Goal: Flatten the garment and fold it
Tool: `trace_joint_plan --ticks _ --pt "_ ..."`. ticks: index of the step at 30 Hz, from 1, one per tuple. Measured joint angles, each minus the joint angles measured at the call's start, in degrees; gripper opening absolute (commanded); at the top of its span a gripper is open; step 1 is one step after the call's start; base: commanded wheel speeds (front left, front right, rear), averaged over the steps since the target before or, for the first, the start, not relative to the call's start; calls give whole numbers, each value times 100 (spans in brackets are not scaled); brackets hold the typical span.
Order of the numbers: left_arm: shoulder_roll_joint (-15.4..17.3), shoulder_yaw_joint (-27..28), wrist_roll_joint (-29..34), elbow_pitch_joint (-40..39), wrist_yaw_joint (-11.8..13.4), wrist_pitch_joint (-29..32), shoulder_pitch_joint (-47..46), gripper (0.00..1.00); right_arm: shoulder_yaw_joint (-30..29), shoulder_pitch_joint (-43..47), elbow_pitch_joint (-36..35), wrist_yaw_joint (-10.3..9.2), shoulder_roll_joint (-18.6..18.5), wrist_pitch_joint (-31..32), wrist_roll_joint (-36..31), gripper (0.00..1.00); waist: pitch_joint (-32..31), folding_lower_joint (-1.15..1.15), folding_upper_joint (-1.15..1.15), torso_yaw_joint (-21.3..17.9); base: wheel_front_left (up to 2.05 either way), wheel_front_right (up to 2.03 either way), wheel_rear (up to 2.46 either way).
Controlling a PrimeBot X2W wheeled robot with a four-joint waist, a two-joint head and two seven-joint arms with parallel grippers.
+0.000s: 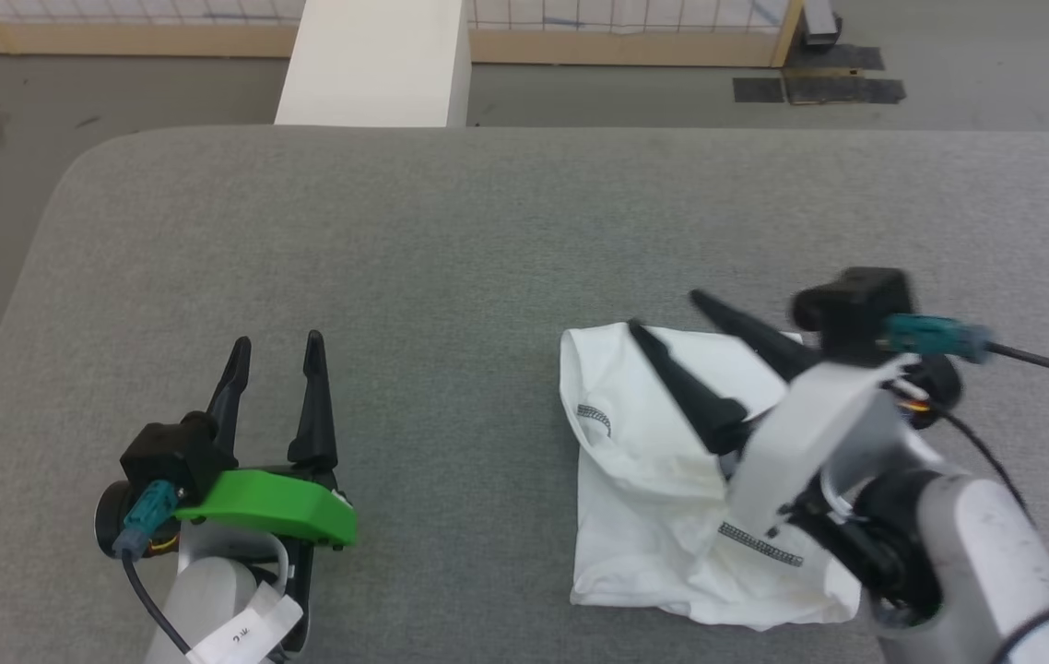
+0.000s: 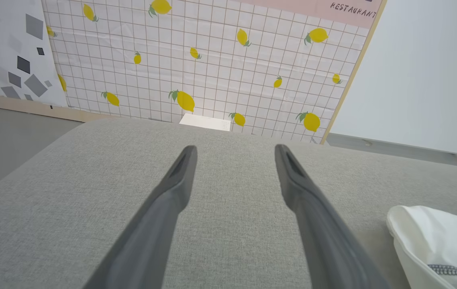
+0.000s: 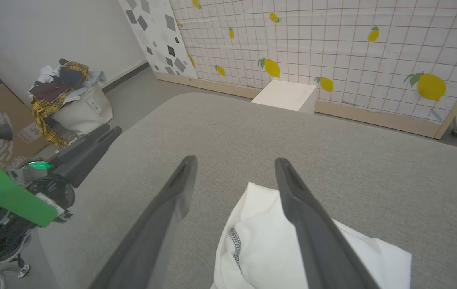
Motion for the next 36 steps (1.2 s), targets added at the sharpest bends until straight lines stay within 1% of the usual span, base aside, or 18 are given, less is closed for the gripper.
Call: trace_joint_plan --ticks 4,6,9,11,14,16,19,24,27,36 --pt "0 43 4 -2 -5 0 20 100 -751 234 -46 0 46 -557 75 100 -81 0 0 -153 0 0 0" --pt "0 44 11 -1 -8 0 25 100 -1227 358 81 0 160 -734 550 100 -110 0 0 -223 0 0 0" --pt "-1 41 19 -2 -29 1 25 100 -1846 516 520 -1 236 -719 1065 100 -147 0 0 -303 0 0 0" --pt "-1 40 27 -5 -45 0 25 100 -2193 589 839 -1 260 -541 1369 100 -158 0 0 -331 0 0 0" --pt "-1 41 34 -10 -51 0 25 100 -2683 642 1384 -1 288 -53 1836 100 -152 0 0 -341 0 0 0" --pt "-1 43 45 -12 -52 0 25 100 -2994 642 1798 -1 300 385 2119 100 -137 0 0 -333 0 0 0" --pt "-1 45 45 -12 -57 0 25 100 -3283 614 2315 -1 302 861 2327 100 -107 0 0 -308 0 0 0" --pt "-1 64 45 -22 -67 0 25 100 -3379 346 2822 -1 305 1390 2430 100 -45 0 0 -255 0 0 0" --pt "-1 66 45 -23 -75 0 23 100 -3340 166 3008 -1 308 1570 2397 100 -1 0 0 -216 0 0 0" --pt "-1 33 42 -8 -75 0 21 100 -2832 -118 3455 -1 302 1963 2410 100 70 0 0 -72 0 0 0"
